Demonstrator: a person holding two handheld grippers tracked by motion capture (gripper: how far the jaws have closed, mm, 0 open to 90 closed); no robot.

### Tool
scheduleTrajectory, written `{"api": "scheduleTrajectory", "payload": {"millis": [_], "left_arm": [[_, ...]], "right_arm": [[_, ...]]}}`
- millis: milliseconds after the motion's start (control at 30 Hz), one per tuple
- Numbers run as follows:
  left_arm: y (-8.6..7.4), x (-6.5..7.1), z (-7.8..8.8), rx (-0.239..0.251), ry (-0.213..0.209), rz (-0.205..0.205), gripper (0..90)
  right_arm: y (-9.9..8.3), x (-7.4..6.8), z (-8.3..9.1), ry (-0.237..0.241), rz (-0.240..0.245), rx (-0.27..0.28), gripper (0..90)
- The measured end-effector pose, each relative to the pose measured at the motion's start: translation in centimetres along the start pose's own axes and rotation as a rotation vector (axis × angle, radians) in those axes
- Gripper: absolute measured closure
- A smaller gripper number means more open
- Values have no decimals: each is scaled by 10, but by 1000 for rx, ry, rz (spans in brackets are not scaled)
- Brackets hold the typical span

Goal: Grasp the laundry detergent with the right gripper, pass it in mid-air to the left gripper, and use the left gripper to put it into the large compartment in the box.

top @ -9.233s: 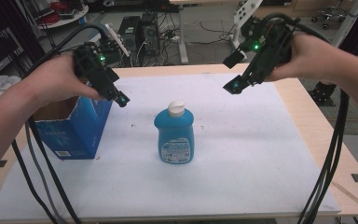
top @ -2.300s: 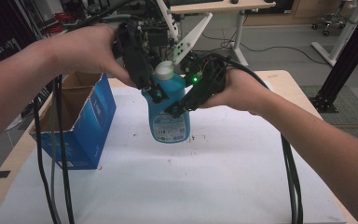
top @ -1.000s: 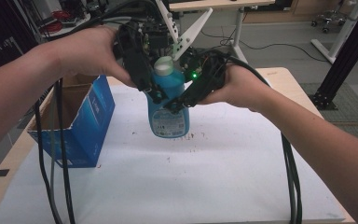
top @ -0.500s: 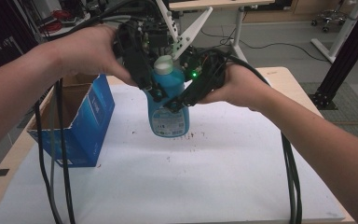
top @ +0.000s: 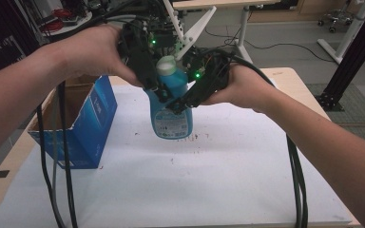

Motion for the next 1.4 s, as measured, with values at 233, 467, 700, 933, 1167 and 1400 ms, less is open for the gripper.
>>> {"api": "scheduleTrajectory", "payload": {"millis": [233,467,700,933,1167,1400], "left_arm": [[1,1,-3,-8,2,-7,284],[1,4,-5,0,0,17,307],[1,4,-4,-3,-1,13,326],[1,6,-4,7,-10,24,368],[-1,3,-3,-9,-6,-21,371],[-1,4,-3,-3,-22,-20,376]], "right_arm": [[0,0,-1,7,5,-1,473],[1,-1,0,4,9,1,473],[0,-1,-1,-3,8,-6,473],[-1,2,-1,-6,43,-15,471],[0,1,-2,0,11,-7,468],[0,0,-4,19,1,-6,451]]}}
Point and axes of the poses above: each handheld gripper's, and its own axes: z roughly backward along the jaws, y roughly out of its top, x roughly to its right, the point moved 3 cm from there along -z, roughly forward along the jaws, and after that the axes turned 15 degrees about y, right-handed, at the moved point
